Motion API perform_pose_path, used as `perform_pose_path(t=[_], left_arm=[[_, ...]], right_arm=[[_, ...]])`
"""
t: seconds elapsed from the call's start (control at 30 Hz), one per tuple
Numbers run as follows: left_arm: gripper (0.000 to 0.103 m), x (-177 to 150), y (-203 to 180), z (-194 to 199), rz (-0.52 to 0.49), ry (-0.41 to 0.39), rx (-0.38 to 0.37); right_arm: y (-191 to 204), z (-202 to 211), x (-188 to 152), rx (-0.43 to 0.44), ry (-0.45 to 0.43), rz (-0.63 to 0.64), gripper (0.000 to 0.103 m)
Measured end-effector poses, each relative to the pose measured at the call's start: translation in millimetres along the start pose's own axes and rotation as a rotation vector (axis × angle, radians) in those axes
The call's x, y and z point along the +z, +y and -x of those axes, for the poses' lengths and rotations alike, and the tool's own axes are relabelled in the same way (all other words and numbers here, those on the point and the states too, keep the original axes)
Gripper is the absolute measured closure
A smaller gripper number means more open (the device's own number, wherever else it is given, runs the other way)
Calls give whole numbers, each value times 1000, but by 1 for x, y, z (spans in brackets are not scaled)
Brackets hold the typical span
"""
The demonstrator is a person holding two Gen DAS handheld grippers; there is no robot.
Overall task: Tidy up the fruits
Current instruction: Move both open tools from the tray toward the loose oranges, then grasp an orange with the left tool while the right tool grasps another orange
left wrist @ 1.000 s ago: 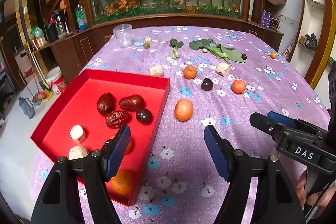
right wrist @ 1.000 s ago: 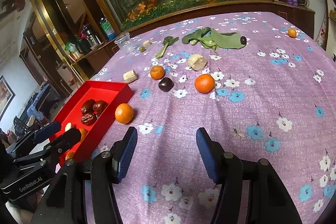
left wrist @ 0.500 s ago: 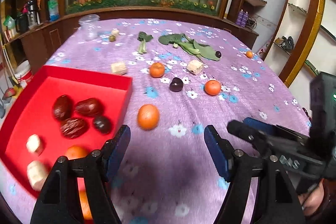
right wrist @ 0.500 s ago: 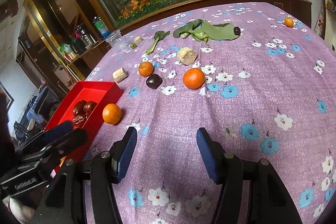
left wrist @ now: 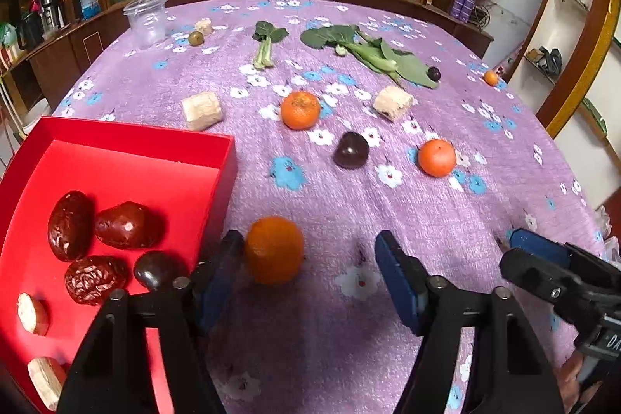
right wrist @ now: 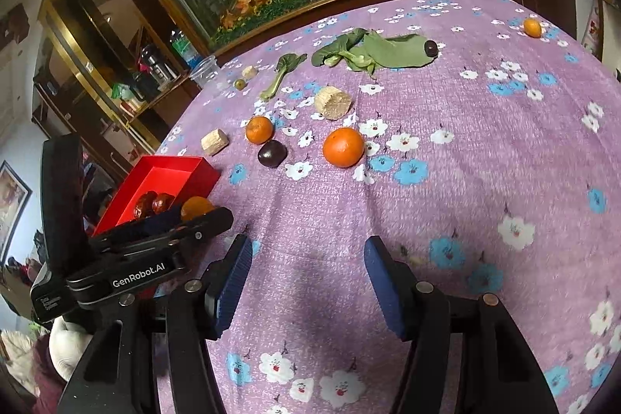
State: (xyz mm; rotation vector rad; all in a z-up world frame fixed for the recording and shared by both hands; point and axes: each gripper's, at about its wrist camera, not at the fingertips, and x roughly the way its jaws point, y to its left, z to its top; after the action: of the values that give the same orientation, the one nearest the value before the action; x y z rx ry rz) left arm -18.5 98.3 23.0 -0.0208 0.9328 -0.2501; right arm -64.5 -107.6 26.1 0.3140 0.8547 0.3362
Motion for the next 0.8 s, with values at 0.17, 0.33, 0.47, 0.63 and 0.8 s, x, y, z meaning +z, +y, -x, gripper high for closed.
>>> perform_pose_path(t=[0.17, 0.33, 0.47, 0.63, 0.8], left_arm=[[58, 2, 6, -2, 12, -14, 28], [59, 4, 3, -7, 2, -29, 39], [52, 1, -5, -9, -47, -64, 61], [46, 0, -8, -10, -71, -78, 36], [58, 0, -4, -9, -50, -85, 12]], right_arm=[[0, -3, 17, -51, 6, 56, 38], [-1, -21, 32, -86, 18, 113, 38], [3, -46, 46, -131, 29, 185, 38], [2, -71, 61, -179, 60, 211, 38], [5, -87, 61, -200, 80, 222, 41]])
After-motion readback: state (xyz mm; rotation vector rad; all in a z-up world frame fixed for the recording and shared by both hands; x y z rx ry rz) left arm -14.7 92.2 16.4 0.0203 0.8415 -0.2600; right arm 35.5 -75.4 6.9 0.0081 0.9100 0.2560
